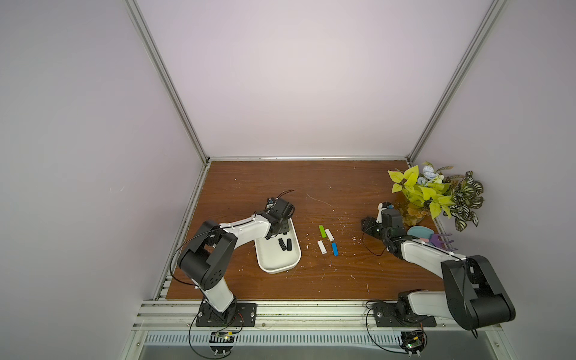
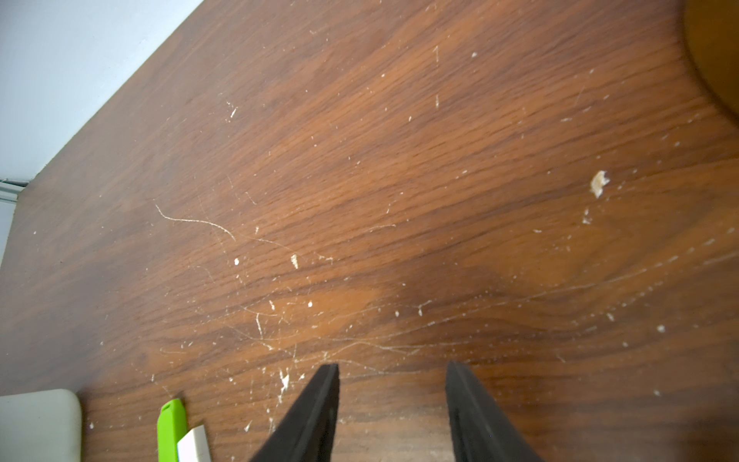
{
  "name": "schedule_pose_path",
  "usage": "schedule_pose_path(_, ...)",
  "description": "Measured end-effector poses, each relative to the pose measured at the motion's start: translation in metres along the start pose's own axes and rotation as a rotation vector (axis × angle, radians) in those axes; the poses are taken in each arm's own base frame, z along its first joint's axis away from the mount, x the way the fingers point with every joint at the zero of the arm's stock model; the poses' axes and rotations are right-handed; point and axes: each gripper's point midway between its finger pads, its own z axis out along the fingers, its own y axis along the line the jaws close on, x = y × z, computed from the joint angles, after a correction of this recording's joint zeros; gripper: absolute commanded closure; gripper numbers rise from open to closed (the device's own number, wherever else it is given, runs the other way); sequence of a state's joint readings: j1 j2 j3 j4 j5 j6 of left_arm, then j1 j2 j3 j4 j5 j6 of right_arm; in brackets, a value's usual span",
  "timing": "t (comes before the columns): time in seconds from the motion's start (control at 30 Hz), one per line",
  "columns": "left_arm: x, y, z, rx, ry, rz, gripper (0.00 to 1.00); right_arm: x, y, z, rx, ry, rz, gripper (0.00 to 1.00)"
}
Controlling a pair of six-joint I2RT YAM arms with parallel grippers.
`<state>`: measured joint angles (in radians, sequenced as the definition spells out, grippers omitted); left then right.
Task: Put the usb flash drive into the storage box
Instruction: Place the USB flash in the storage box, then pick up the USB flash from the center of the board.
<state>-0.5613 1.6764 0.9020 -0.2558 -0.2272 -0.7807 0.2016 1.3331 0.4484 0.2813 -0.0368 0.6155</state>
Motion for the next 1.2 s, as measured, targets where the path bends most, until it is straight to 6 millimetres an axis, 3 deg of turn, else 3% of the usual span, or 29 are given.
schedule_pose_path(0.17, 0.001, 0.002, -0.003, -0.008, 0.006, -0.007, 0.50, 0.000, 0.000, 0.000, 0.000, 0.000, 0.000, 0.51)
schedule_pose_path(0.27, -0.008, 0.000, -0.018, 0.008, -0.014, -0.009, 0.46, 0.000, 0.001, 0.000, -0.001, -0.001, -0.004, 0.51)
schedule_pose_path(0.37, -0.034, -0.009, -0.055, 0.074, -0.093, -0.018, 0.38, 0.002, 0.003, 0.000, -0.007, 0.003, -0.019, 0.50)
schedule_pose_path(0.5, -0.074, -0.015, -0.127, 0.192, -0.260, -0.028, 0.29, 0.009, 0.018, 0.000, -0.034, 0.024, -0.067, 0.47)
schedule_pose_path(0.6, -0.084, -0.001, -0.171, 0.221, -0.352, -0.024, 0.25, 0.019, 0.043, -0.002, -0.074, 0.059, -0.140, 0.45)
schedule_pose_path(0.7, -0.081, 0.022, -0.199, 0.213, -0.408, -0.013, 0.21, 0.031, 0.078, -0.007, -0.131, 0.097, -0.246, 0.43)
schedule_pose_path(0.8, -0.068, 0.045, -0.210, 0.184, -0.431, 0.002, 0.21, 0.046, 0.107, -0.010, -0.177, 0.141, -0.338, 0.42)
schedule_pose_path(0.9, -0.052, 0.063, -0.210, 0.156, -0.433, 0.025, 0.21, 0.064, 0.119, -0.008, -0.183, 0.201, -0.412, 0.43)
schedule_pose_path(1.03, -0.037, 0.079, -0.206, 0.124, -0.427, 0.035, 0.21, 0.085, 0.119, 0.002, -0.130, 0.281, -0.489, 0.43)
schedule_pose_path(1.2, -0.037, 0.086, -0.211, 0.113, -0.454, 0.030, 0.21, 0.110, 0.114, 0.008, -0.067, 0.356, -0.575, 0.43)
